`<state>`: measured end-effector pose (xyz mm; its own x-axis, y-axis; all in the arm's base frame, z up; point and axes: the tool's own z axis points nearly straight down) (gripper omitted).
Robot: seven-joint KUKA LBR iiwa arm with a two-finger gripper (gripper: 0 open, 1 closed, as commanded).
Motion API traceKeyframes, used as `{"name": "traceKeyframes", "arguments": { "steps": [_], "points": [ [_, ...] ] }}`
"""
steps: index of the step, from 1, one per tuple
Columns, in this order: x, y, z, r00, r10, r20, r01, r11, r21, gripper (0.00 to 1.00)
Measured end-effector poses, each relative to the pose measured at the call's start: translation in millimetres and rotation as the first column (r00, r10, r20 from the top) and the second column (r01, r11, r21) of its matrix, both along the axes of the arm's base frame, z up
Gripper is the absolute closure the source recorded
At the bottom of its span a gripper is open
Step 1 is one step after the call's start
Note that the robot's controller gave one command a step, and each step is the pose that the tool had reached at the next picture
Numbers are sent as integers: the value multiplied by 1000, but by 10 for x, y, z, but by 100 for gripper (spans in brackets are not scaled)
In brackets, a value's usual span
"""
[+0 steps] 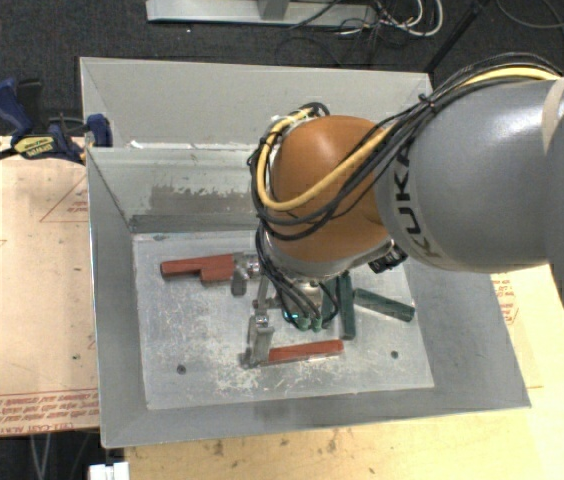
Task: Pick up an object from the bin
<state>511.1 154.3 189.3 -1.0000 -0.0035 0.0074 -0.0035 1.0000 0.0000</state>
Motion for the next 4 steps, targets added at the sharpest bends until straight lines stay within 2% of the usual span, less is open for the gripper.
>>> {"name": "traceKeyframes", "arguments": {
  "steps": [1,2,3,4],
  "points": [
    [20,-9,36,1000,-4,7,4,1000,1,0],
    [2,-206,-255,998,62,15,-62,998,3,0],
    [98,-879,-380,1000,3,8,-3,1000,-1,0],
    [-6,-928,-527,999,43,6,-43,999,1,0]
  ]
}}
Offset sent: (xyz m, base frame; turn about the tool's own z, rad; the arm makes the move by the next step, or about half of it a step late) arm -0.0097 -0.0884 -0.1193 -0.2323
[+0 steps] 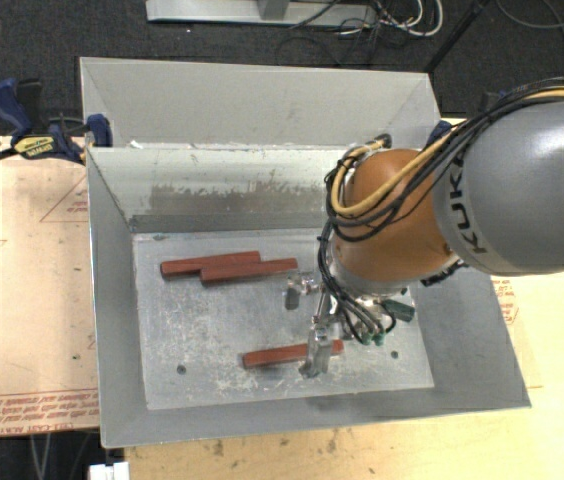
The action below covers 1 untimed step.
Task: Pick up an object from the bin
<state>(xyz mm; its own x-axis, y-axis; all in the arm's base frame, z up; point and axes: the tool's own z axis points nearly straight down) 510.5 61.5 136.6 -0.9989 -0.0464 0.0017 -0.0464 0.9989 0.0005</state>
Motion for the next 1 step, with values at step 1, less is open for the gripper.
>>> {"name": "traceKeyframes", "arguments": {
  "steps": [1],
  "points": [
    [-185,-41,-609,1000,-9,5,9,1000,1,0]
  ]
}}
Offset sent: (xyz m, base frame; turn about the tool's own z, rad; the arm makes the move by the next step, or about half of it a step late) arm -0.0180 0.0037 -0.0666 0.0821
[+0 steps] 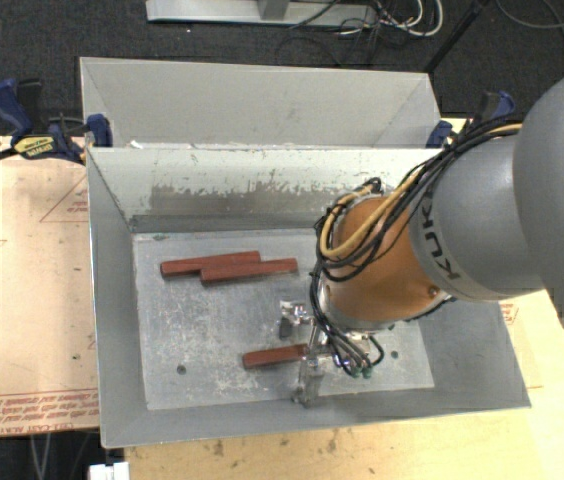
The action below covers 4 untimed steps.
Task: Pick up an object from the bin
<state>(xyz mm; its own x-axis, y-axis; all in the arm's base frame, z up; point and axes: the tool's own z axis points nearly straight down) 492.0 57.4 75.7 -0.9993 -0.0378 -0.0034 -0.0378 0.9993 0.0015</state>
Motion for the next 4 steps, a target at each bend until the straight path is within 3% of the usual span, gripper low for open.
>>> {"name": "traceKeyframes", "arguments": {
  "steps": [1,4],
  "points": [
    [-3,33,-145,999,-45,-3,45,999,-3,100],
    [-5,44,-69,999,-52,-3,52,999,-1,100]
  ]
}}
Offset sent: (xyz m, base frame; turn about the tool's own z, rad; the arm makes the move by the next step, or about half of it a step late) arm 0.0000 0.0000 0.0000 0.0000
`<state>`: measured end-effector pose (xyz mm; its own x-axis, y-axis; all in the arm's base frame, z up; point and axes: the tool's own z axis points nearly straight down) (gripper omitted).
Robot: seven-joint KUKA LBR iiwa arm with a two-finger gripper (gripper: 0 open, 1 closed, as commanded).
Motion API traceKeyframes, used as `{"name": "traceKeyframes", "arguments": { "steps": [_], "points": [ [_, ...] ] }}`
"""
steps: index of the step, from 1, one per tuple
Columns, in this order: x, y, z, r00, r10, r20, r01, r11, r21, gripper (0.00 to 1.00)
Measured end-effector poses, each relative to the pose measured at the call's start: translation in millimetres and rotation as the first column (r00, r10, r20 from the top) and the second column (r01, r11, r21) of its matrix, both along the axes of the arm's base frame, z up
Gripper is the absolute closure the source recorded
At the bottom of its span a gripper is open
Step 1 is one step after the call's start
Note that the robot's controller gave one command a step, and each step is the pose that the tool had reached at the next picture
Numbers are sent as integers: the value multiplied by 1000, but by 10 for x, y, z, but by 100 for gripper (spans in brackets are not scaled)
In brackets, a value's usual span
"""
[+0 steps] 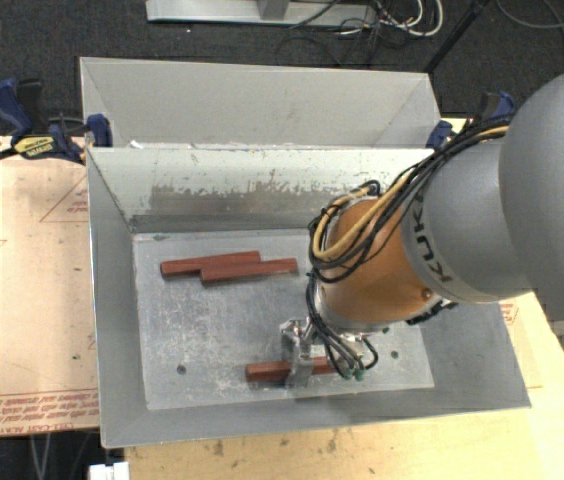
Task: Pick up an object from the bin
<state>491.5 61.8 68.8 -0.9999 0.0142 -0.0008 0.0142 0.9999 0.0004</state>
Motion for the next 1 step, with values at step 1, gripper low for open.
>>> {"name": "traceKeyframes", "arguments": {
  "steps": [1],
  "points": [
    [-2,1,54,1000,-1,-1,1,1000,0,100]
  ]
}}
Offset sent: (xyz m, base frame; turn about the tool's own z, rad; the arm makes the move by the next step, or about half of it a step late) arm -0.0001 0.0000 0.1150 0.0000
